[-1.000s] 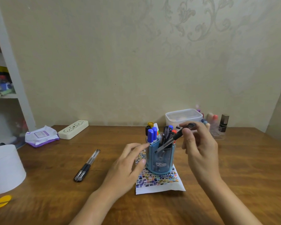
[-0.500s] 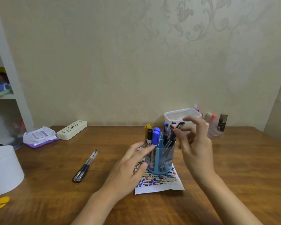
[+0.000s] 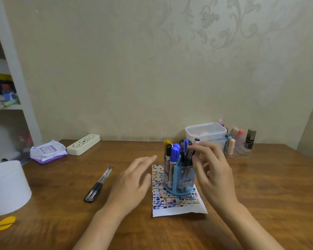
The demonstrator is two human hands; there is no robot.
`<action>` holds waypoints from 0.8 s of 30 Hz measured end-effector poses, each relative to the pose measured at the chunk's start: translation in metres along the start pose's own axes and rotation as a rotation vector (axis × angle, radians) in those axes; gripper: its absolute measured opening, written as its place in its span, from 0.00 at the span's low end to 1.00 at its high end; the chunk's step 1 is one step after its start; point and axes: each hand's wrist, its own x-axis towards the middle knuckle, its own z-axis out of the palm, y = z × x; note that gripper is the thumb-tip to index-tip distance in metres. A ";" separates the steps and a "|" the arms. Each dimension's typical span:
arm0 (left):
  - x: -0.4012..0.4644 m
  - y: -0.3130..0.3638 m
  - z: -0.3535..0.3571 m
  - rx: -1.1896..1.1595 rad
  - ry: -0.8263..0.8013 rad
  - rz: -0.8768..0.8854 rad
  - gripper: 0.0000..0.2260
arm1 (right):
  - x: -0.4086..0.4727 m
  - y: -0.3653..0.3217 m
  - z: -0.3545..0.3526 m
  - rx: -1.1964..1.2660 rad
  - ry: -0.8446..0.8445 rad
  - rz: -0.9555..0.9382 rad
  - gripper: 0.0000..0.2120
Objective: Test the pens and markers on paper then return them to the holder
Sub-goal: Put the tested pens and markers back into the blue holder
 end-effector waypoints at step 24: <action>0.001 -0.043 -0.007 0.151 0.079 -0.364 0.16 | -0.022 -0.023 0.020 0.173 -0.276 0.066 0.12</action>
